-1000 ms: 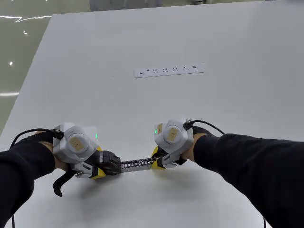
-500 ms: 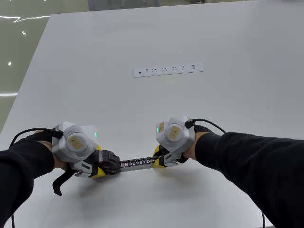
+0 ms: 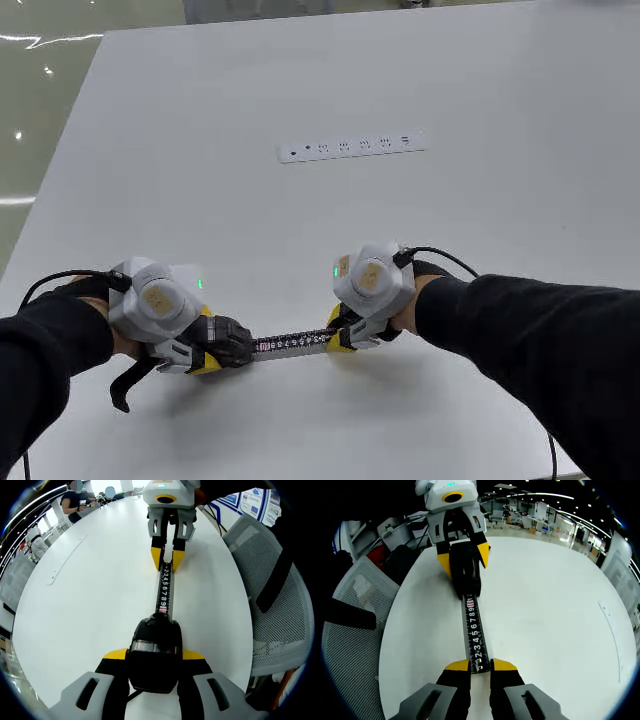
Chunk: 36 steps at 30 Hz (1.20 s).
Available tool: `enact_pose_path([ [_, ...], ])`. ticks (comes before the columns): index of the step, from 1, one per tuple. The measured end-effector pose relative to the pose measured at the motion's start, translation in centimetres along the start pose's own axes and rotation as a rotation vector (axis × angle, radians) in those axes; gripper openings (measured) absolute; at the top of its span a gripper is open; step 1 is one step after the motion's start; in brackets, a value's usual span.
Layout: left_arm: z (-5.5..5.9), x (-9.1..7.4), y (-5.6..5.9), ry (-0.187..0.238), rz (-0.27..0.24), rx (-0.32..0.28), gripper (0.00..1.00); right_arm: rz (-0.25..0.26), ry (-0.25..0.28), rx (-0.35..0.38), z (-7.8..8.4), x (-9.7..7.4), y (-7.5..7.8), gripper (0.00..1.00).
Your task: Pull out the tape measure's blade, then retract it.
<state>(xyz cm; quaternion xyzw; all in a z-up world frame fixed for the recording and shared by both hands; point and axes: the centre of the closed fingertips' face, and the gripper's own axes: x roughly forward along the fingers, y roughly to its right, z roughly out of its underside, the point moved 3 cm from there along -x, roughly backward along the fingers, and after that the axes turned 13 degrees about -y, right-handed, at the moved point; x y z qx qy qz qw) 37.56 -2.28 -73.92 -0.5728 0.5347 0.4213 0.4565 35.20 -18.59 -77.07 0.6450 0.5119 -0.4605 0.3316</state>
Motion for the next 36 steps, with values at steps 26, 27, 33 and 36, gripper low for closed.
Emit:
enact_pose_path([
  [26,0.0,0.2,-0.2,-0.002,0.003,-0.002,0.3,0.004,-0.002,0.017,1.4,-0.7,0.1,0.09],
  [27,0.0,0.3,-0.2,-0.002,0.003,-0.002,0.3,0.004,-0.003,0.017,1.4,-0.8,0.1,0.09],
  [33,0.0,0.2,-0.2,-0.002,0.003,-0.003,0.3,0.005,-0.002,0.024,1.8,-0.9,0.2,0.09],
  [36,0.0,0.2,-0.2,-0.002,0.003,-0.004,0.3,0.003,-0.004,0.025,2.1,-1.1,0.3,0.09],
])
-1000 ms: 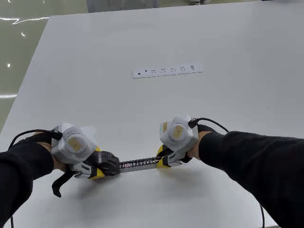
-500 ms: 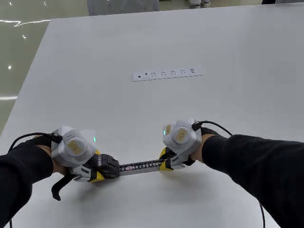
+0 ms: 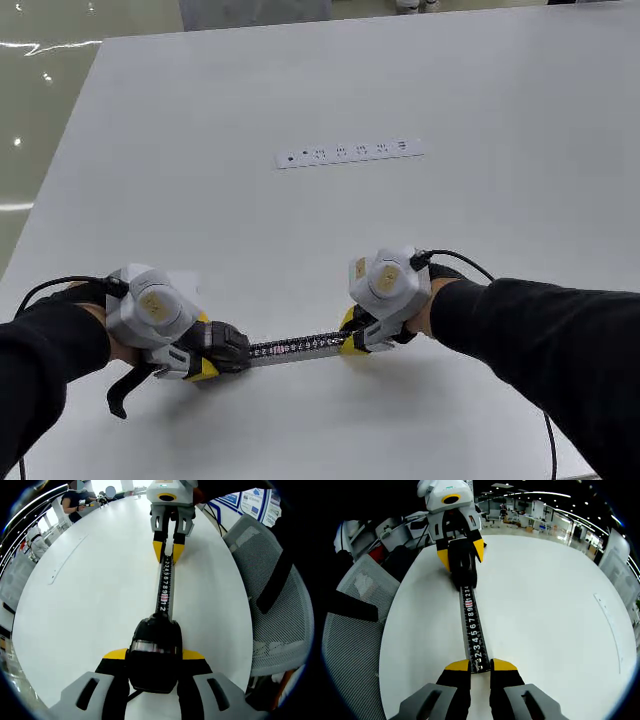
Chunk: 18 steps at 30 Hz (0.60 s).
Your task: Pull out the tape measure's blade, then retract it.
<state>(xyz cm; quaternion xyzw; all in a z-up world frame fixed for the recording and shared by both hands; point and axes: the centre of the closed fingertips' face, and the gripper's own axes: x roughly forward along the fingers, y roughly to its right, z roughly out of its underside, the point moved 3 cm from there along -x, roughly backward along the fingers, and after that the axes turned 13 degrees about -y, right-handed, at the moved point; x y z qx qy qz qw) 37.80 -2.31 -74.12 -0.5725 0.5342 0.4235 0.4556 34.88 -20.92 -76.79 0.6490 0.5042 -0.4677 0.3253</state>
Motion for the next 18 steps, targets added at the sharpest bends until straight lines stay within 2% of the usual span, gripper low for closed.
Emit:
enact_pose_path([
  [18,-0.16,-0.18,0.21,0.0,0.0,0.0,0.3,0.001,-0.003,0.005,1.04,-0.32,0.4,0.09],
])
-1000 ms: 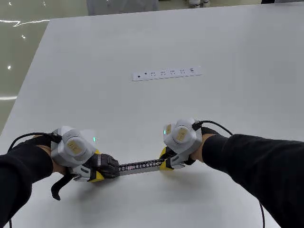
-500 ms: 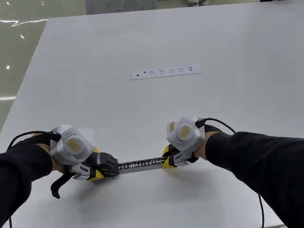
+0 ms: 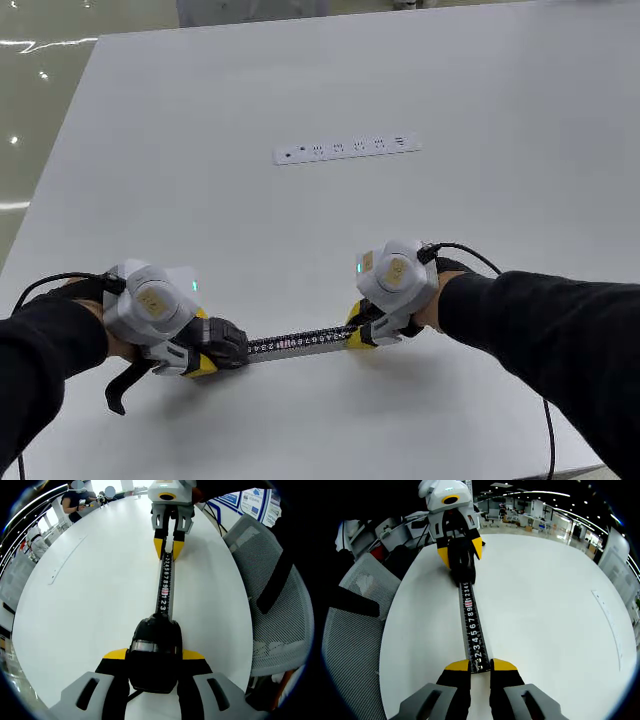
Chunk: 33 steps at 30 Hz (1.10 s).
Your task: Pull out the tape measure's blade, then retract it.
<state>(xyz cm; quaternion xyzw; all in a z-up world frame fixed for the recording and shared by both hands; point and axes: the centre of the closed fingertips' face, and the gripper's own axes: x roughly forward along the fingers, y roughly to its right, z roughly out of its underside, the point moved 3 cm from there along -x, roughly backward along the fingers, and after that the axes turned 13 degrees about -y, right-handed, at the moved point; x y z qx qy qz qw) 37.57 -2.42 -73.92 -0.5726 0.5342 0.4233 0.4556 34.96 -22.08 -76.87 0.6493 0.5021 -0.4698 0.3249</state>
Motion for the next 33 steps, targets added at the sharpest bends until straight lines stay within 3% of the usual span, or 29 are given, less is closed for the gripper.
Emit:
enact_pose_path([
  [33,0.0,0.0,0.1,0.0,-0.002,-0.008,0.3,-0.014,0.004,0.033,1.9,-0.6,0.1,0.09],
])
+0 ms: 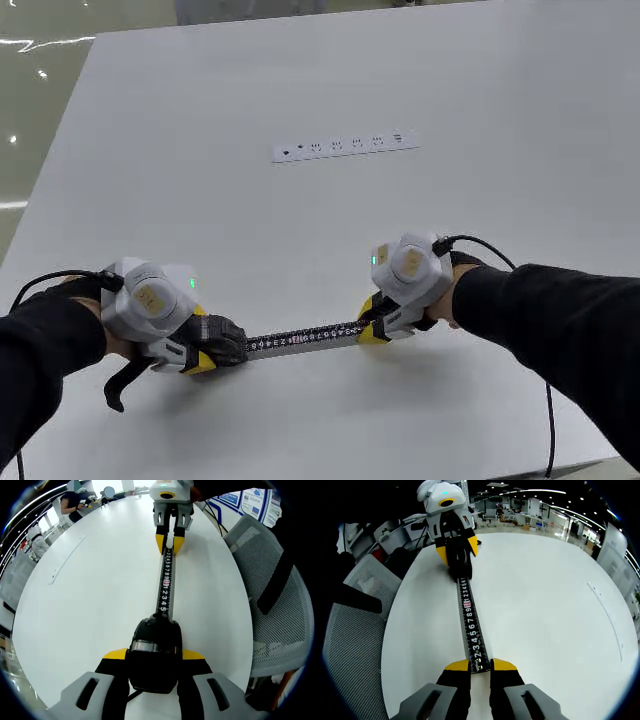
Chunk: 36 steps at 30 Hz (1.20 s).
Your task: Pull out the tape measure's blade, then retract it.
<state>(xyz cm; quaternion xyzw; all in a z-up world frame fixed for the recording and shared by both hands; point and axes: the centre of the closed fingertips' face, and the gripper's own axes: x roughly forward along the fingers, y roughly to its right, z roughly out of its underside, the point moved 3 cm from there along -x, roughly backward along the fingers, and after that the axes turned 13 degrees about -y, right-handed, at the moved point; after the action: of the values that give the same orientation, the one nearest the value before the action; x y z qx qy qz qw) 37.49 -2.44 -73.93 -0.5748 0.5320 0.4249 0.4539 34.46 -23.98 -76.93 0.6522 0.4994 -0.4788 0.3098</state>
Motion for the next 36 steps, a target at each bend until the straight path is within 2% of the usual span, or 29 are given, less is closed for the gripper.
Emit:
enact_pose_path([
  [36,0.0,0.0,-0.2,-0.002,0.001,0.0,0.3,0.0,-0.014,0.003,1.9,-0.9,0.3,0.09],
])
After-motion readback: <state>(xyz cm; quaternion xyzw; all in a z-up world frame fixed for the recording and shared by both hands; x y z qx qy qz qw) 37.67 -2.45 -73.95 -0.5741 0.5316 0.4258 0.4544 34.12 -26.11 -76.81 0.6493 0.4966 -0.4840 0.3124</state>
